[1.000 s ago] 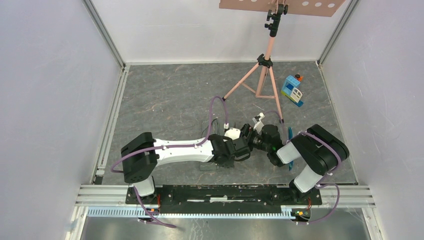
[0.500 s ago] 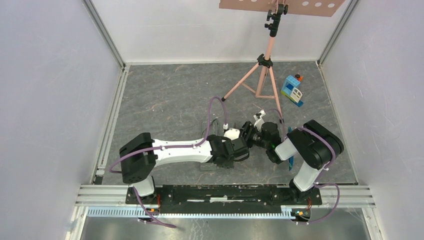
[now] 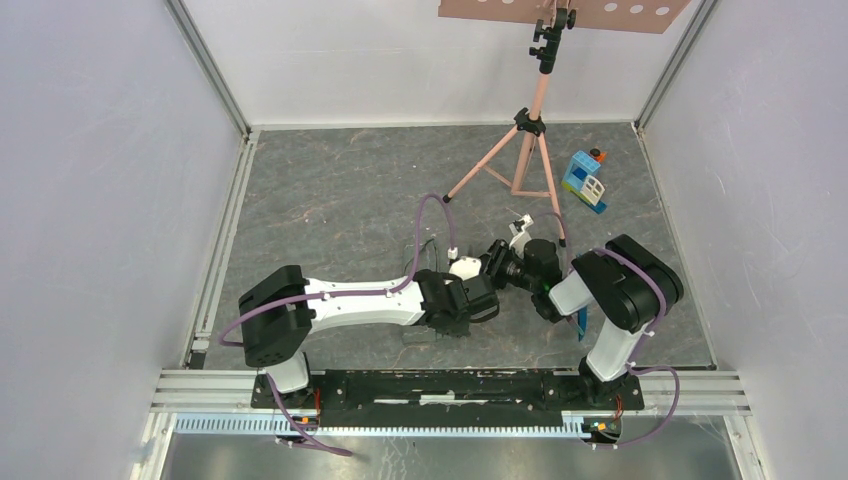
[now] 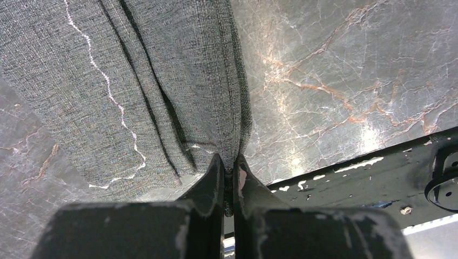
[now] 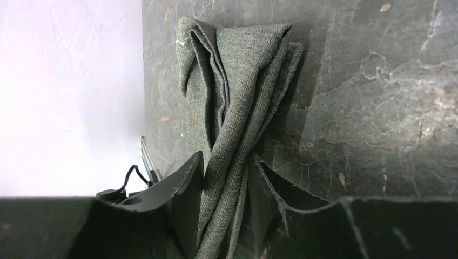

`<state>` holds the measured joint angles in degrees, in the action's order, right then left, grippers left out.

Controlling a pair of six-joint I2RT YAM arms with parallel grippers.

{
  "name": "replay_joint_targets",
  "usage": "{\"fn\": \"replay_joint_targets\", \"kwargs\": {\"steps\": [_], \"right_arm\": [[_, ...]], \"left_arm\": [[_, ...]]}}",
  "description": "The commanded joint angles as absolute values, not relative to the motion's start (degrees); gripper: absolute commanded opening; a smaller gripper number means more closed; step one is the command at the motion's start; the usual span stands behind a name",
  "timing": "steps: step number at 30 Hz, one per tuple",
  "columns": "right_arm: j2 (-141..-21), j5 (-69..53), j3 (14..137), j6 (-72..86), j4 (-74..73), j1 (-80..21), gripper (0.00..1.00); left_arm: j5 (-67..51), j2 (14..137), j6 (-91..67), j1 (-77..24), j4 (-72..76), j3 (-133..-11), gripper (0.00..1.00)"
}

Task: Fold the napkin into a case and place the utensils inside
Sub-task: Pick up the 2/3-rectangle-folded napkin from the center of the board, then fold the 2/3-rectangle-folded napkin at the center of the board.

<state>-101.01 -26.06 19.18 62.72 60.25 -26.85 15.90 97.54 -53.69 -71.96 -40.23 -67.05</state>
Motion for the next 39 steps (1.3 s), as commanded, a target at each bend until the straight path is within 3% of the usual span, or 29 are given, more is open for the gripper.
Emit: {"fn": "replay_joint_targets", "kwargs": {"steps": [1,3,5,8,12,16,19,24,29,39], "right_arm": [[-101.8,-25.3,21.5,59.7,61.3,-26.6,0.34],[-101.9,-25.6,21.9,58.6,60.9,-26.7,0.13],[-102.0,-26.5,22.8,56.0,59.4,-26.7,0.01],[-102.1,-29.2,24.3,51.8,57.3,-26.6,0.01],[-101.7,-29.4,26.5,46.9,50.9,-26.7,0.0],[-100.1,-27.7,29.3,41.1,42.6,-27.0,0.01],[-98.8,-25.7,31.3,38.1,37.0,-27.3,0.0],[-97.1,-22.2,34.2,35.2,30.5,-28.9,0.0],[-95.8,-19.8,36.4,34.4,26.6,-30.3,0.01],[-92.3,-10.7,42.0,35.8,18.4,-36.4,0.01]], "left_arm": [[14.6,96.0,-53.3,-71.8,-38.2,-66.8,0.02],[13.8,95.7,-52.9,-71.9,-37.5,-66.6,0.05],[12.6,94.5,-52.4,-71.5,-36.1,-66.1,0.22],[9.4,89.6,-51.9,-68.7,-32.9,-63.3,0.52],[1.2,80.1,-52.4,-59.6,-22.3,-54.4,0.6],[-6.1,75.7,-54.7,-47.9,-11.3,-46.2,0.57],[-8.2,77.6,-55.5,-42.0,-5.2,-45.0,0.44],[-10.2,85.9,-55.4,-37.0,2.1,-47.2,0.26],[-9.8,93.8,-54.9,-34.4,3.1,-49.1,0.15],[-11.3,100.8,-57.6,-33.1,7.5,-45.9,0.09]]}}
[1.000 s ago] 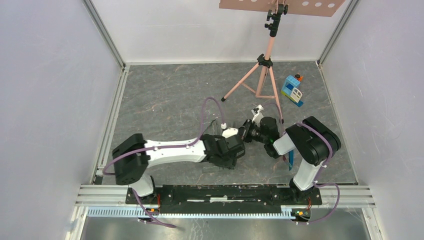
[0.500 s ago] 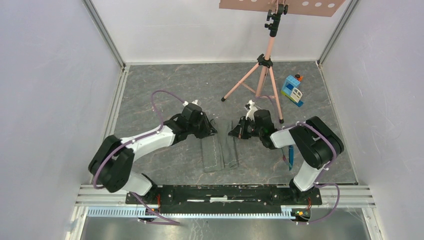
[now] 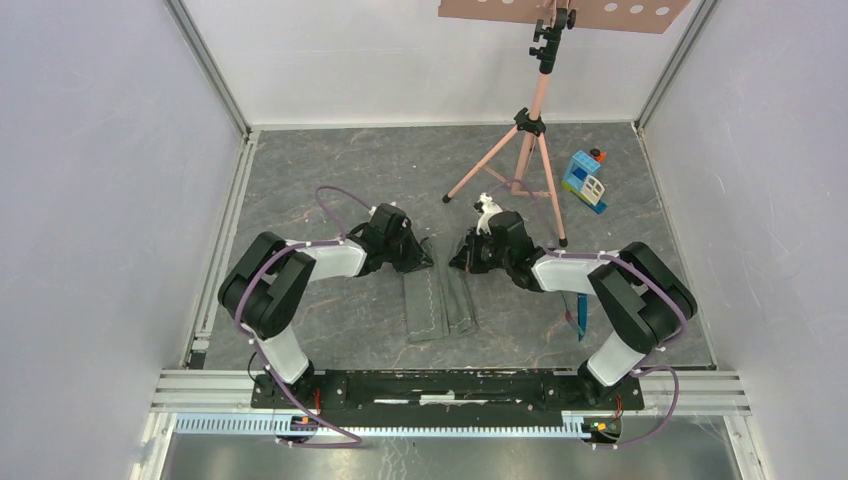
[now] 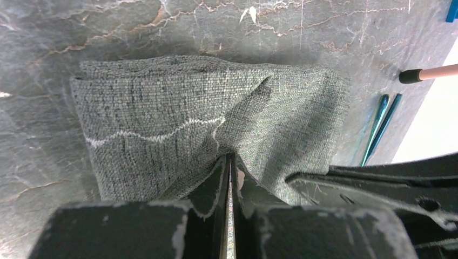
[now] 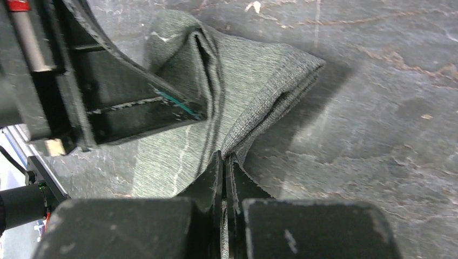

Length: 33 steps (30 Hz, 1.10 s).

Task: Fold the napkin into a case and place the utensils inside
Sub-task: Fold the 2/3-rectangle-folded napkin at the center of the board.

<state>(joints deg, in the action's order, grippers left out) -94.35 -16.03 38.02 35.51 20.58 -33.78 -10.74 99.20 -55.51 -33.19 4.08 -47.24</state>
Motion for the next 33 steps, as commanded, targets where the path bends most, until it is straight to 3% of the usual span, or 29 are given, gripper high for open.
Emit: {"fn": "replay_joint_targets", "kwargs": {"steps": [1,16,19,29,33], "right_arm": [[-92.6,-9.3,42.6,37.1,17.9,-37.3,0.01],[-99.7,10.1,52.6,54.8,7.3,-48.3,0.0],[-99.6,11.9,52.9,55.2,5.6,-48.2,0.0],[-98.8,16.1,54.4,51.2,1.1,-48.5,0.0],[-99.5,18.9,57.1,49.8,-3.2,-49.7,0.0]], "left_arm": [[-11.3,100.8,-57.6,-33.0,7.6,-45.4,0.09],[-16.1,100.5,-53.0,-30.9,10.8,-42.8,0.08],[-18.4,97.9,-50.7,-30.5,10.0,-42.7,0.15],[-13.6,77.5,-45.6,-27.5,-5.0,-38.4,0.56],[-13.7,77.1,-46.1,-24.2,-4.1,-34.7,0.61]]}}
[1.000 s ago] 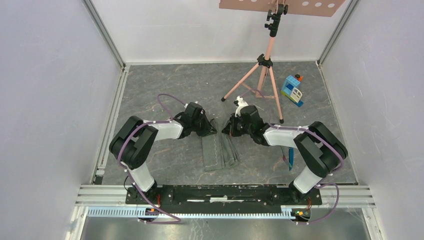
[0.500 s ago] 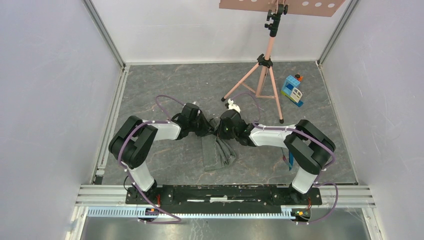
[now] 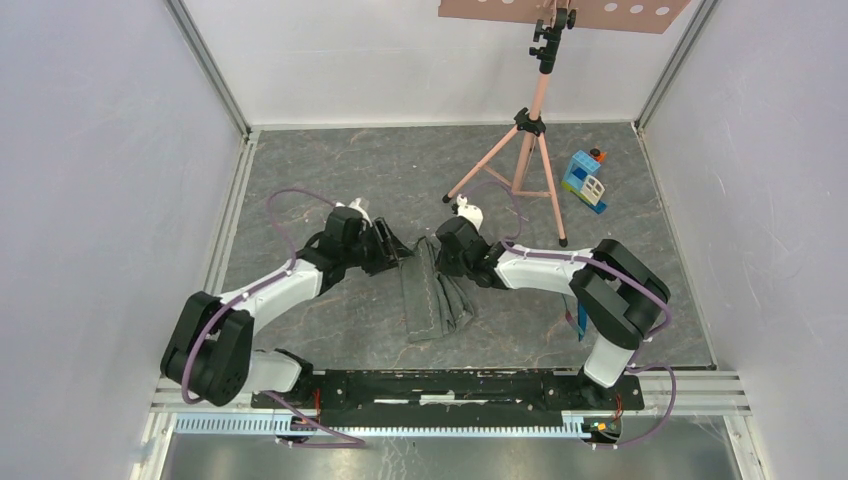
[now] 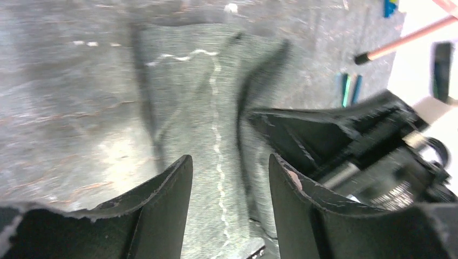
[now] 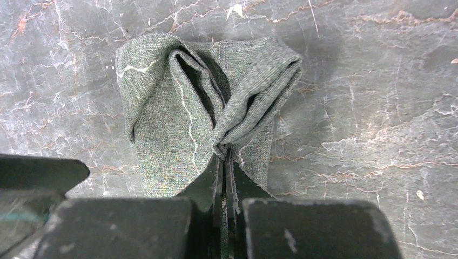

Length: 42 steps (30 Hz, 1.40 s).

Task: Fold the napkin into a case and place the utensils inside
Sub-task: Fold the 2/3-rectangle-folded napkin at the center of the board.

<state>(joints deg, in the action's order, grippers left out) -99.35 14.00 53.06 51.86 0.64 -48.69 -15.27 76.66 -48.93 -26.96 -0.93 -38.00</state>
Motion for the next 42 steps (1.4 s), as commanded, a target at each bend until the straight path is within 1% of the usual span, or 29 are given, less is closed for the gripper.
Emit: {"fn": "replay_joint_targets", "kwargs": {"steps": [1,5,7,13,16,20,27,31,35,36,40,42], "right_arm": [[-99.7,19.1,57.7,49.8,-3.8,-50.0,0.0],[-101.9,21.3,61.0,49.4,-7.3,-51.4,0.0],[-104.0,23.8,64.8,48.3,-11.2,-52.4,0.0],[-108.8,31.3,73.6,46.2,-19.7,-56.3,0.0],[-110.8,34.8,77.3,45.1,-23.2,-58.1,0.0],[-112.2,37.2,80.2,44.3,-25.4,-60.1,0.0],[-111.7,34.3,77.1,44.5,-17.6,-60.9,0.0],[-111.4,28.7,73.1,46.5,-10.6,-59.5,0.0],[-111.4,25.9,70.2,48.0,-6.5,-58.0,0.09],[-111.1,24.3,68.9,48.7,-5.0,-57.1,0.09],[-108.1,18.2,58.9,49.0,8.9,-54.5,0.08],[-107.1,15.2,56.1,49.1,12.5,-53.6,0.08]], "left_arm": [[-14.5,78.3,-45.9,-24.0,-3.8,-34.7,0.61],[-16.9,85.4,-45.8,-24.0,-1.0,-35.7,0.61],[-18.4,88.3,-45.4,-24.0,-0.2,-36.4,0.54],[-19.3,90.7,-47.8,-24.5,6.8,-34.5,0.27],[-19.7,91.3,-49.5,-25.3,10.0,-33.2,0.19],[-20.6,92.9,-51.0,-26.0,14.0,-31.8,0.12],[-21.8,93.9,-51.3,-26.2,17.9,-30.9,0.06],[-21.3,92.9,-50.9,-26.1,18.2,-29.7,0.06],[-20.7,91.8,-50.1,-26.2,17.7,-29.0,0.05],[-20.8,91.5,-50.0,-26.2,17.6,-28.9,0.05],[-21.4,90.3,-49.0,-26.1,15.6,-29.3,0.05],[-21.9,89.2,-48.2,-26.1,13.4,-29.5,0.07]]}}
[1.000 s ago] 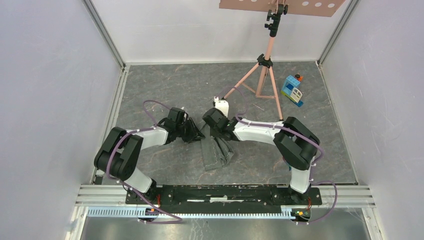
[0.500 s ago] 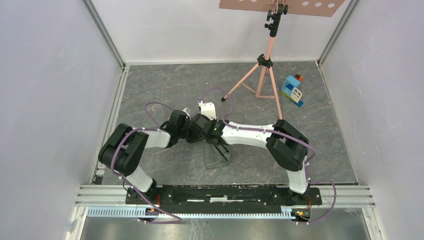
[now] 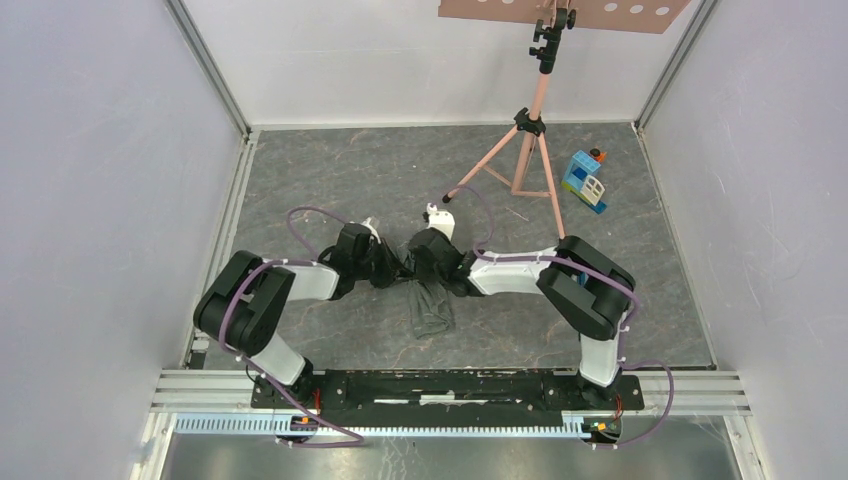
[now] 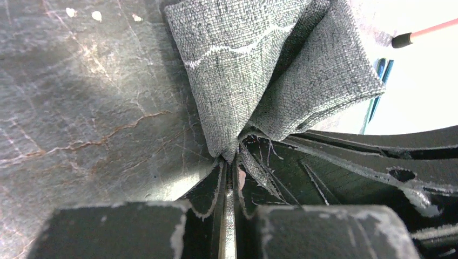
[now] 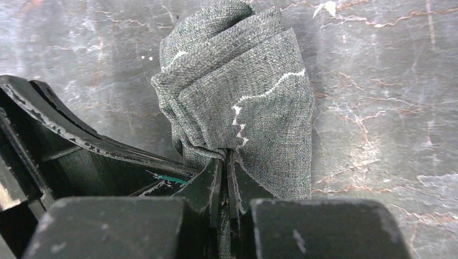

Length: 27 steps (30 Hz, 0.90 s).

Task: Fold the napkin into a case and place the utensils inside
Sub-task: Fold the 2/3-rectangle-folded napkin at the center of the board.

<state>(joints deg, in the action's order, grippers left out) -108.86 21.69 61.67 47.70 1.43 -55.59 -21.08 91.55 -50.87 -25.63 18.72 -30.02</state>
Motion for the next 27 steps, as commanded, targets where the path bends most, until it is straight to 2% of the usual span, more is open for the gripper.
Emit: {"fn": "replay_joint_targets", "kwargs": {"steps": [1,5,7,11,14,16,19,21,27], "right_arm": [[-106.6,14.1,54.8,49.4,13.9,-53.1,0.08],[-104.5,6.5,47.6,50.8,25.7,-51.0,0.19],[-104.4,4.9,46.7,49.8,27.8,-50.6,0.17],[-105.1,5.3,47.6,45.5,26.0,-50.6,0.15],[-105.1,5.4,46.8,44.0,26.8,-50.6,0.13],[-104.9,5.5,46.2,43.2,27.5,-50.6,0.1],[-104.8,5.1,45.5,42.9,28.7,-50.6,0.02],[-104.9,4.8,45.0,42.4,29.5,-50.7,0.0],[-104.9,5.2,44.5,41.2,30.2,-50.6,0.0]], "left_arm": [[-21.7,88.2,-47.9,-26.1,12.7,-29.2,0.1],[-19.9,81.6,-47.3,-26.0,8.3,-28.2,0.23],[-18.5,78.1,-46.8,-25.9,4.6,-28.6,0.28],[-15.3,71.0,-46.1,-25.1,-3.1,-31.0,0.52],[-15.7,69.1,-45.5,-23.9,-5.8,-35.3,0.57],[-17.0,71.4,-45.3,-23.1,-6.5,-38.9,0.52],[-21.2,77.9,-45.4,-22.5,-5.9,-44.8,0.32],[-23.4,82.4,-45.6,-22.3,-5.3,-48.3,0.25],[-29.6,90.4,-47.9,-22.6,-0.5,-53.8,0.19]]}}
